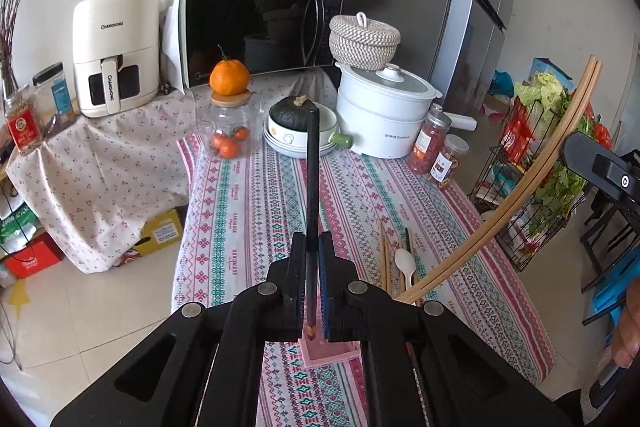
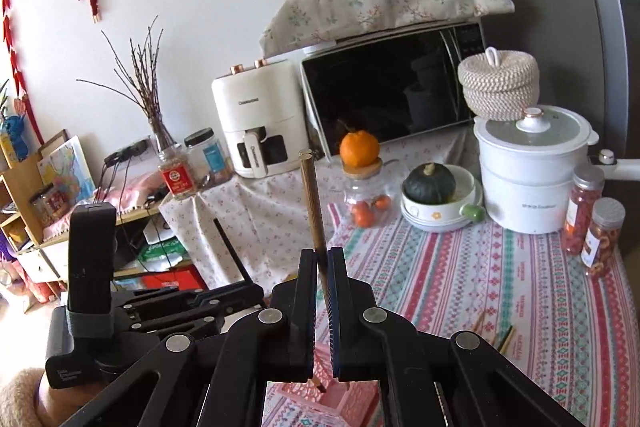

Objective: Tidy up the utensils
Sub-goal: 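Lower both chopsticks into the pink basket and open both grippers, then withdraw both grippers up from the pink basket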

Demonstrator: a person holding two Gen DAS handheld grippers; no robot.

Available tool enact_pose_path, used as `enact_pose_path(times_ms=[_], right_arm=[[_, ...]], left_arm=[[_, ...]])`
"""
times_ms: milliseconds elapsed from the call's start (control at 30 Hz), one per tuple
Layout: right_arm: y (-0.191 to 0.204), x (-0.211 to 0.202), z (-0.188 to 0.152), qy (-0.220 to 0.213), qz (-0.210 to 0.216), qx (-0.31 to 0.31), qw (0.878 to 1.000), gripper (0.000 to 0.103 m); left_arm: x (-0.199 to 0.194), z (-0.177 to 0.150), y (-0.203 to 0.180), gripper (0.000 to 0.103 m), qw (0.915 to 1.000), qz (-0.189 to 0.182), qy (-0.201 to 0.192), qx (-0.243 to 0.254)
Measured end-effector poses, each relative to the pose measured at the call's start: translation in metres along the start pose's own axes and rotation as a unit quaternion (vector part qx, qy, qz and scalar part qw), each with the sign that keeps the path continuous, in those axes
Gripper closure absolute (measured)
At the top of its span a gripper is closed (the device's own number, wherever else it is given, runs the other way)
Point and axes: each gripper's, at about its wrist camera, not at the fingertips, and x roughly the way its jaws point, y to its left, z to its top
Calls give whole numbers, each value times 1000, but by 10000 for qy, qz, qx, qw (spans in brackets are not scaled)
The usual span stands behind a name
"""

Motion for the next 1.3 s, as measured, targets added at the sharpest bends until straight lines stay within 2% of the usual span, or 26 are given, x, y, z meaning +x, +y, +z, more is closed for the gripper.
enact_pose_path(times_ms=[300, 500, 567, 600, 633, 700, 767, 833, 933, 1067, 1167, 1300], right_arm=[[0, 39, -8, 230, 87, 106, 9996, 99], [-13, 62, -20, 562, 17, 257, 9981, 98], [-16, 64, -22, 590, 0, 276, 9979, 95], [-18, 64, -22, 595, -11, 281, 9978, 94], [-19, 63, -23, 592, -10, 292, 9978, 94], [-21, 61, -24, 609, -38, 305, 9977, 94], [-24, 58, -25, 625, -117, 302, 9975, 84], [-30, 55, -27, 640, -247, 346, 9970, 49], [-42, 45, -30, 616, -411, 503, 9960, 20], [-57, 31, -33, 599, -860, 568, 9929, 1], [-71, 18, -36, 507, -1207, 618, 9895, 0], [-89, 5, -41, 570, -1561, 743, 9833, 0]], left_arm=[[28, 1, 9, 97, 9994, -60, 339, -92], [31, 1, 11, 96, 9991, -151, 336, -210], [30, 2, 9, 90, 9992, -153, 318, -168], [30, 2, 8, 80, 9993, -144, 317, -143], [29, 1, 6, 64, 9994, -121, 307, -127], [25, 0, 7, 44, 9996, -43, 225, -152], [19, 1, 8, 39, 9997, -22, 124, -228], [13, 0, 12, 31, 9994, -23, 79, -335], [3, -2, 15, 20, 9987, 75, -18, -508], [-9, -6, 20, 7, 9960, 360, -115, -814], [-16, -11, 22, 3, 9922, 590, -114, -1091], [-25, -16, 16, 0, 9925, 440, -213, -1119]])
